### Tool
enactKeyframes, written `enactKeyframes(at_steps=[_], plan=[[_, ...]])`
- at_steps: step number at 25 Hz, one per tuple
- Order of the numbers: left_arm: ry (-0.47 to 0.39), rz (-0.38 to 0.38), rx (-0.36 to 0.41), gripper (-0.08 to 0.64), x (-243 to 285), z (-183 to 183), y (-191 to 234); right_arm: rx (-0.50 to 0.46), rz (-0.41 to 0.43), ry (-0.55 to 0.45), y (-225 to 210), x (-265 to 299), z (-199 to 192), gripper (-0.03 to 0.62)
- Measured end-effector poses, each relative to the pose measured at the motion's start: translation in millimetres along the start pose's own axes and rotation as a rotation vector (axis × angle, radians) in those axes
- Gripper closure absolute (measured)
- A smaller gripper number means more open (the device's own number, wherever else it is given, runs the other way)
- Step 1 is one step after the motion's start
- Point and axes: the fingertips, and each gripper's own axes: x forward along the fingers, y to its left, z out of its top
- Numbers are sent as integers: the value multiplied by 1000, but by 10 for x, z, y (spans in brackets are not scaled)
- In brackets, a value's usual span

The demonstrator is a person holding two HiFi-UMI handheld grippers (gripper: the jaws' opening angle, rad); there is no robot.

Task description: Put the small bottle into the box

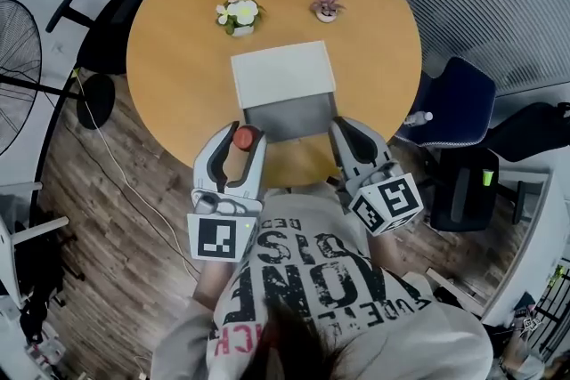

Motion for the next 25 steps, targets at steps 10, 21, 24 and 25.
enactKeyframes(at_steps=[10,21,24,25], plan=[[-4,11,-1,400,269,125,-156,-19,47,-9,-263,116,194,574],[6,71,-1,400,363,110,-121,-20,67,-7,-465,167,244,574],[7,87,2,400,368,111,-89,-13,66,-5,-495,168,217,574],[9,90,7,400,371,112,-80,-10,64,-7,-509,169,212,574]])
